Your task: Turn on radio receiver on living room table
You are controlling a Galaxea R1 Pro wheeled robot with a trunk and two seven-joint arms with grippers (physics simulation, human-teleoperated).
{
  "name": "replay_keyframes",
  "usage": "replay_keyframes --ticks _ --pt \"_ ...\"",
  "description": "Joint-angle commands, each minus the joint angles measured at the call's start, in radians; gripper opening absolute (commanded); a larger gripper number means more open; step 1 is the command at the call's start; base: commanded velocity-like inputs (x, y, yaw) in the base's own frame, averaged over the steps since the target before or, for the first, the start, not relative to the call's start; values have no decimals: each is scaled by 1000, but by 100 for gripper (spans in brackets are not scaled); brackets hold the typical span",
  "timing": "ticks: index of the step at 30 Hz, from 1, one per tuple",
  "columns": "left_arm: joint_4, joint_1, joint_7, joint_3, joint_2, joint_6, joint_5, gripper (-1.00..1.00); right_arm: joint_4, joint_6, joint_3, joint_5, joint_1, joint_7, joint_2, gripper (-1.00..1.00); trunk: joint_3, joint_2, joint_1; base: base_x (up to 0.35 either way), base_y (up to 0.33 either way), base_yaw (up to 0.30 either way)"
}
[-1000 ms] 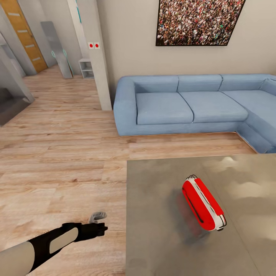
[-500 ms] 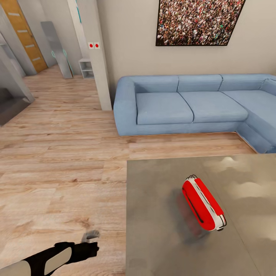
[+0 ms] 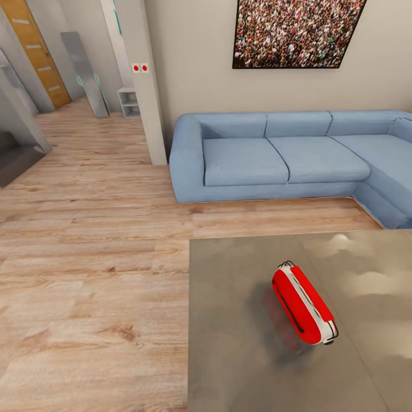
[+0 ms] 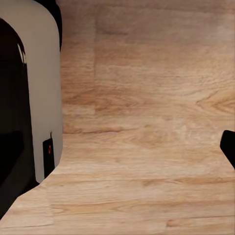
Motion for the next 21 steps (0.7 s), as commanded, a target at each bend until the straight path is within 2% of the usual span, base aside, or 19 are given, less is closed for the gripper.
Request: replay_keyframes --ticks 1,5,6,7,8,9,10,12,16,21 --pt "5 8 2 1 -8 -2 0 -100 0 0 0 0 0 0 1 100 0 0 0 0 0 0" --pt "26 59 25 1 -65 -6 -6 -100 1 1 0 0 0 0 7 100 0 0 0 0 0 0" --pt "40 72 50 1 -88 -7 -11 -100 1 0 0 0 0 0 12 100 0 0 0 0 0 0" --pt "56 83 87 1 -113 -8 -18 -100 0 0 0 0 0 0 21 100 0 0 0 0 0 0" --pt "65 89 110 1 -127 -8 -21 -100 0 0 0 0 0 -1 26 100 0 0 0 0 0 0" --pt "79 103 160 1 -154 -10 -27 -100 0 0 0 0 0 -1 36 100 0 0 0 0 0 0" --pt "84 111 186 1 -168 -12 -29 -100 0 0 0 0 0 -1 40 100 0 0 0 0 0 0" --pt "97 140 277 1 -208 -30 -36 -100 0 0 0 0 0 -1 54 100 0 0 0 0 0 0" --pt "104 161 347 2 -231 -62 -38 -100 0 1 0 -1 0 -2 76 100 0 0 0 0 0 0" --pt "110 173 371 4 -234 -76 -38 -100 0 6 0 -1 0 -4 93 100 0 0 0 0 0 0"
